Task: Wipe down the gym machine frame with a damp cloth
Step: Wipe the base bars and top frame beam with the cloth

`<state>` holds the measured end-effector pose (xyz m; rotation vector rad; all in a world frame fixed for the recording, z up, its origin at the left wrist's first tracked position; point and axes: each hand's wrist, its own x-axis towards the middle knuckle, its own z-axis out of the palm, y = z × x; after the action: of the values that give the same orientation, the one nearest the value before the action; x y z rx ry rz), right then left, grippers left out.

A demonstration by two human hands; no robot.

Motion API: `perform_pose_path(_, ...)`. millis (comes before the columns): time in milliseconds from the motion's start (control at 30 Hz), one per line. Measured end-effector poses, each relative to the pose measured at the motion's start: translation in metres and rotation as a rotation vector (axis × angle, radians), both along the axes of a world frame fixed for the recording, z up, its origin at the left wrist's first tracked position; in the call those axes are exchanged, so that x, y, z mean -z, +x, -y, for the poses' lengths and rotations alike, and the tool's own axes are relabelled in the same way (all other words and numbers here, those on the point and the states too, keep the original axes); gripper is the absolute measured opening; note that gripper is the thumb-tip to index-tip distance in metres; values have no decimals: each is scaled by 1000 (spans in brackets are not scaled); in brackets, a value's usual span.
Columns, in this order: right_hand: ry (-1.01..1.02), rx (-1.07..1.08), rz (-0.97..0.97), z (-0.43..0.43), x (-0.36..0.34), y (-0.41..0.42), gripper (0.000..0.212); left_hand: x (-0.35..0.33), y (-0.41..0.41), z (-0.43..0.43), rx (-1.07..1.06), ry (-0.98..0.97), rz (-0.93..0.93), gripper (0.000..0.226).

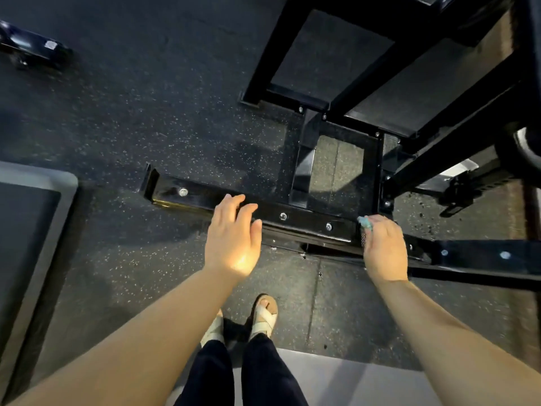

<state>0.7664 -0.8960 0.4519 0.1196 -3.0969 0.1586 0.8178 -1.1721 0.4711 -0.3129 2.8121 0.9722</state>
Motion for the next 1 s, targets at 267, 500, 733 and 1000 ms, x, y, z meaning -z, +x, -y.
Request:
perform_pose_path(267,-248,-249,-36,127,17,-1,33,1,-18,-57,-23,93,-59,57)
perform_pose_path(500,-29,-81,124,-69,4,-12,11,-8,-43,-149,118,136,49,40)
perform_pose_path(733,-496,113,250,-56,-21,8,23,-9,-68,-243,209,361,151,47)
perform_pose_path(1000,-1444,876,136,-94,-68,19,12,-25,-57,-291,238,571,157,50)
